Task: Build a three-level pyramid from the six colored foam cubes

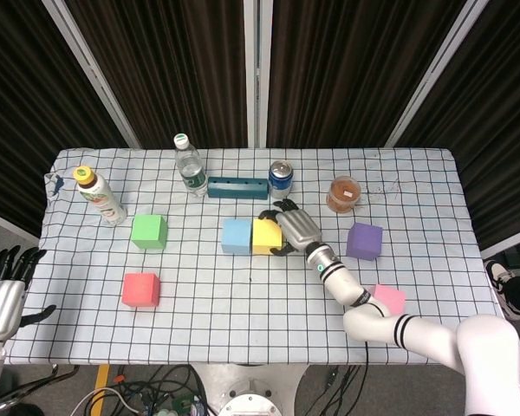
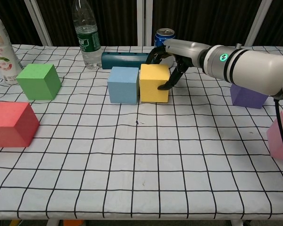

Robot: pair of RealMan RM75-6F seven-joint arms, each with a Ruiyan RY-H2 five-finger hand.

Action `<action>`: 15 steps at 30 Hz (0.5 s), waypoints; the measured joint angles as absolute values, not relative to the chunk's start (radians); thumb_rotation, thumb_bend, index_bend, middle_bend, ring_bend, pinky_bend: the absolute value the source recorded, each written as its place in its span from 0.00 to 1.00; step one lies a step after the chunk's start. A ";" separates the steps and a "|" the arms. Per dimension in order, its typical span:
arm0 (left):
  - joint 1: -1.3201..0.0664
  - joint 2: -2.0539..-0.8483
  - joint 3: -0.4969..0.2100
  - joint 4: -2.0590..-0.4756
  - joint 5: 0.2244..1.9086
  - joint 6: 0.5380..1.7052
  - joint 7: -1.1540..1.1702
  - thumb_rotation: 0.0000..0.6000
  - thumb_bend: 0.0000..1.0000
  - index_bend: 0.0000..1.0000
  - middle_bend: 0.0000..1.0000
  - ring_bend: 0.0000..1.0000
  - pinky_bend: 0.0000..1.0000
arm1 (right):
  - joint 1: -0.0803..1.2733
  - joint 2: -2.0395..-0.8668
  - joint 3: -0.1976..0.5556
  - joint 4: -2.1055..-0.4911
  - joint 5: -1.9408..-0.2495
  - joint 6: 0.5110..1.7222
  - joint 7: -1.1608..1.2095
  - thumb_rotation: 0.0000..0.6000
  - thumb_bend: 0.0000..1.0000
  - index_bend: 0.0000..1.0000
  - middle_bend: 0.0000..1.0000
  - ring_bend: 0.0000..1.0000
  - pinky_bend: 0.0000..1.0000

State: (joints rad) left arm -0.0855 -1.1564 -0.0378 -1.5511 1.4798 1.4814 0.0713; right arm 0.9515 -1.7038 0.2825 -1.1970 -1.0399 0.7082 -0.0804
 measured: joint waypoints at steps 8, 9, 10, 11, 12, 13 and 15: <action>-0.086 -1.159 -0.035 -1.542 1.486 1.480 0.059 1.00 0.00 0.13 0.10 0.00 0.00 | 0.963 -1.725 0.281 -1.173 -1.009 0.697 -0.094 1.00 0.18 0.28 0.38 0.09 0.01; -0.086 -1.159 -0.036 -1.541 1.486 1.480 0.059 1.00 0.00 0.13 0.10 0.00 0.00 | 0.964 -1.727 0.281 -1.172 -1.006 0.696 -0.095 1.00 0.18 0.28 0.38 0.09 0.01; -0.087 -1.159 -0.036 -1.540 1.486 1.480 0.058 1.00 0.00 0.13 0.10 0.00 0.00 | 0.965 -1.728 0.282 -1.172 -1.005 0.696 -0.095 1.00 0.18 0.28 0.38 0.09 0.01; -0.087 -1.159 -0.036 -1.540 1.487 1.481 0.057 1.00 0.00 0.13 0.10 0.00 0.00 | 0.966 -1.729 0.282 -1.174 -1.003 0.696 -0.093 1.00 0.18 0.28 0.38 0.09 0.01; -0.086 -1.159 -0.036 -1.539 1.488 1.481 0.057 1.00 0.00 0.13 0.10 0.00 0.00 | 0.966 -1.728 0.283 -1.177 -1.002 0.695 -0.091 1.00 0.18 0.28 0.38 0.09 0.01; -0.086 -1.159 -0.036 -1.539 1.488 1.482 0.057 1.00 0.00 0.13 0.10 0.00 0.00 | 0.966 -1.728 0.285 -1.180 -1.001 0.694 -0.089 1.00 0.18 0.28 0.38 0.09 0.01; -0.086 -1.158 -0.036 -1.537 1.489 1.483 0.057 1.00 0.00 0.13 0.10 0.00 0.00 | 0.968 -1.726 0.286 -1.183 -1.001 0.695 -0.090 1.00 0.18 0.27 0.38 0.09 0.01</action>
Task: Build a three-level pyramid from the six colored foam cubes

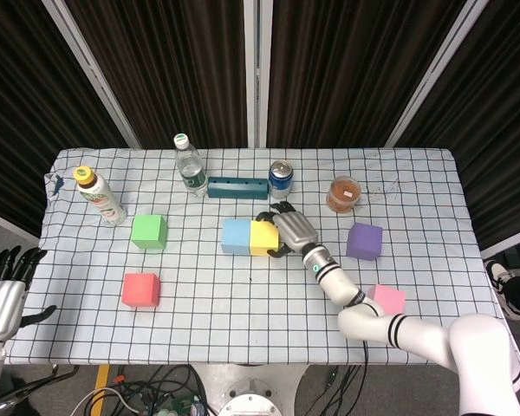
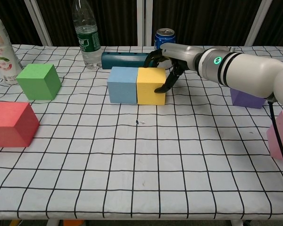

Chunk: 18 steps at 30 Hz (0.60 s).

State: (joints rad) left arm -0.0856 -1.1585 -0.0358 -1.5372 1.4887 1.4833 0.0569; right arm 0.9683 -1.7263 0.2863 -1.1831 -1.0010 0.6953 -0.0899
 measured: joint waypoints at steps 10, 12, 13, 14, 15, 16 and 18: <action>-0.085 -1.159 -0.036 -1.531 1.486 1.481 0.051 1.00 0.00 0.13 0.10 0.00 0.00 | 0.981 -1.739 0.288 -1.167 -0.983 0.694 -0.104 1.00 0.18 0.27 0.37 0.09 0.01; -0.085 -1.159 -0.036 -1.531 1.485 1.482 0.051 1.00 0.00 0.13 0.10 0.00 0.00 | 0.982 -1.739 0.288 -1.167 -0.982 0.693 -0.104 1.00 0.18 0.27 0.37 0.09 0.01; -0.084 -1.159 -0.036 -1.531 1.486 1.482 0.051 1.00 0.00 0.13 0.10 0.00 0.00 | 0.982 -1.739 0.288 -1.167 -0.982 0.694 -0.105 1.00 0.18 0.27 0.37 0.09 0.01; -0.084 -1.159 -0.036 -1.531 1.486 1.482 0.051 1.00 0.00 0.13 0.10 0.00 0.00 | 0.983 -1.737 0.287 -1.167 -0.983 0.694 -0.106 1.00 0.18 0.27 0.37 0.09 0.01; -0.084 -1.159 -0.035 -1.531 1.486 1.483 0.051 1.00 0.00 0.13 0.10 0.00 0.00 | 0.983 -1.736 0.286 -1.168 -0.983 0.694 -0.108 1.00 0.18 0.27 0.37 0.09 0.01; -0.083 -1.159 -0.035 -1.531 1.486 1.482 0.052 1.00 0.00 0.13 0.10 0.00 0.00 | 0.983 -1.735 0.286 -1.168 -0.982 0.695 -0.109 1.00 0.18 0.27 0.37 0.09 0.01; -0.084 -1.159 -0.035 -1.531 1.486 1.482 0.053 1.00 0.00 0.13 0.10 0.00 0.00 | 0.983 -1.734 0.286 -1.169 -0.980 0.696 -0.110 1.00 0.18 0.27 0.37 0.09 0.01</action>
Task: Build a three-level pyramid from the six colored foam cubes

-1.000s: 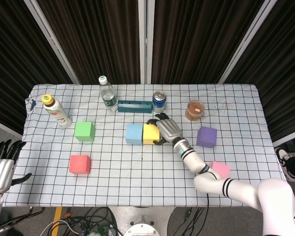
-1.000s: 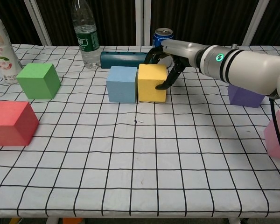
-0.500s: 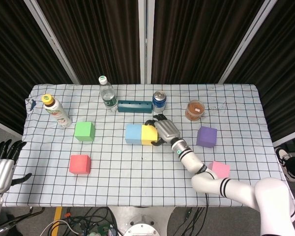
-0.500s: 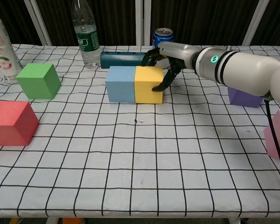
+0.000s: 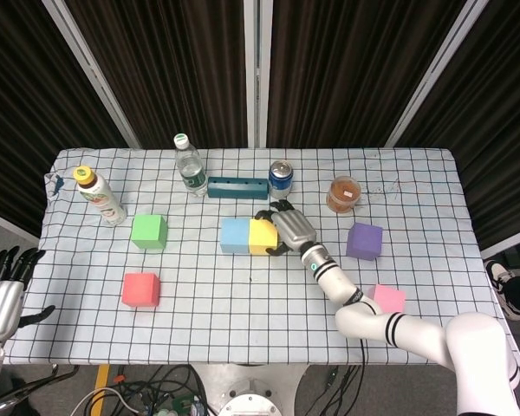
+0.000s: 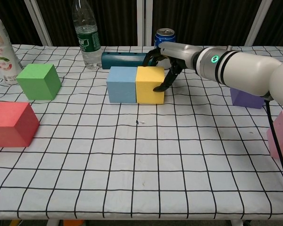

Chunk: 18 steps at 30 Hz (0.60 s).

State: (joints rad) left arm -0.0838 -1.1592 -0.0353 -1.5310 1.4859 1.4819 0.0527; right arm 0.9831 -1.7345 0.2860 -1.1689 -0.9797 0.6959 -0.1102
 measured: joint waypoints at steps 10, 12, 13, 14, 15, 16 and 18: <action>-0.084 -1.158 -0.037 -1.535 1.487 1.484 0.058 1.00 0.00 0.13 0.10 0.00 0.00 | 0.989 -1.736 0.291 -1.164 -0.980 0.694 -0.102 1.00 0.18 0.27 0.37 0.09 0.01; -0.084 -1.157 -0.037 -1.536 1.486 1.484 0.058 1.00 0.00 0.13 0.10 0.00 0.00 | 0.992 -1.739 0.291 -1.161 -0.981 0.694 -0.104 1.00 0.18 0.27 0.37 0.09 0.01; -0.084 -1.157 -0.037 -1.536 1.486 1.484 0.059 1.00 0.00 0.13 0.10 0.00 0.00 | 0.993 -1.740 0.291 -1.161 -0.981 0.695 -0.106 1.00 0.18 0.26 0.37 0.09 0.01; -0.084 -1.156 -0.036 -1.537 1.486 1.483 0.059 1.00 0.00 0.13 0.10 0.00 0.00 | 0.994 -1.741 0.291 -1.160 -0.979 0.695 -0.108 1.00 0.18 0.26 0.37 0.09 0.01; -0.084 -1.156 -0.036 -1.537 1.486 1.483 0.059 1.00 0.00 0.13 0.10 0.00 0.00 | 0.995 -1.741 0.291 -1.161 -0.977 0.695 -0.110 1.00 0.18 0.26 0.37 0.09 0.01; -0.084 -1.156 -0.036 -1.537 1.486 1.483 0.059 1.00 0.00 0.13 0.10 0.00 0.00 | 0.996 -1.742 0.291 -1.161 -0.975 0.695 -0.111 1.00 0.18 0.26 0.37 0.09 0.01; -0.083 -1.156 -0.036 -1.537 1.486 1.483 0.059 1.00 0.00 0.13 0.10 0.00 0.00 | 0.998 -1.745 0.291 -1.161 -0.971 0.694 -0.114 1.00 0.18 0.26 0.37 0.09 0.01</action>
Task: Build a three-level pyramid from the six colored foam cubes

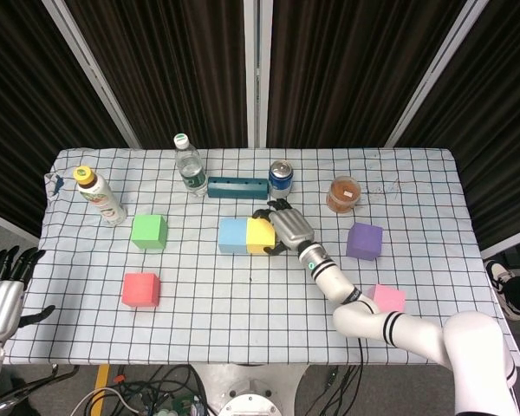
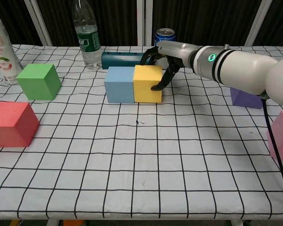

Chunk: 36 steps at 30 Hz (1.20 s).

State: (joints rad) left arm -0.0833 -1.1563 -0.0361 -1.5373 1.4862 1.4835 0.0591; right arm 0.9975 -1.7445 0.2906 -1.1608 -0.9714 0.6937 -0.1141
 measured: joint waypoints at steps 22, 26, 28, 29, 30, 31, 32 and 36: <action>-0.082 -1.159 -0.035 -1.532 1.488 1.485 0.055 1.00 0.00 0.13 0.10 0.00 0.00 | 1.006 -1.752 0.286 -1.162 -0.955 0.685 -0.124 1.00 0.16 0.02 0.25 0.07 0.00; -0.082 -1.160 -0.035 -1.531 1.489 1.487 0.054 1.00 0.00 0.13 0.10 0.00 0.00 | 1.004 -1.746 0.283 -1.173 -0.947 0.684 -0.129 1.00 0.16 0.00 0.21 0.06 0.00; -0.081 -1.159 -0.035 -1.531 1.491 1.488 0.055 1.00 0.00 0.13 0.10 0.00 0.00 | 1.002 -1.742 0.282 -1.180 -0.944 0.684 -0.131 1.00 0.16 0.00 0.19 0.05 0.00; -0.082 -1.159 -0.035 -1.531 1.492 1.488 0.055 1.00 0.00 0.13 0.10 0.00 0.00 | 1.001 -1.738 0.281 -1.186 -0.943 0.685 -0.133 1.00 0.16 0.00 0.18 0.05 0.00; -0.082 -1.158 -0.035 -1.531 1.493 1.488 0.055 1.00 0.00 0.13 0.10 0.00 0.00 | 1.000 -1.734 0.280 -1.191 -0.943 0.686 -0.134 1.00 0.16 0.00 0.16 0.04 0.00; -0.082 -1.158 -0.035 -1.531 1.494 1.489 0.056 1.00 0.00 0.13 0.10 0.00 0.00 | 0.998 -1.730 0.279 -1.197 -0.942 0.687 -0.135 1.00 0.16 0.00 0.15 0.03 0.00; -0.083 -1.157 -0.035 -1.531 1.495 1.489 0.057 1.00 0.00 0.13 0.10 0.00 0.00 | 0.996 -1.724 0.278 -1.207 -0.942 0.690 -0.137 1.00 0.15 0.00 0.14 0.02 0.00; -0.088 -1.152 -0.037 -1.533 1.499 1.487 0.059 1.00 0.00 0.13 0.10 0.00 0.00 | 0.983 -1.682 0.273 -1.262 -0.946 0.706 -0.147 1.00 0.14 0.00 0.10 0.00 0.00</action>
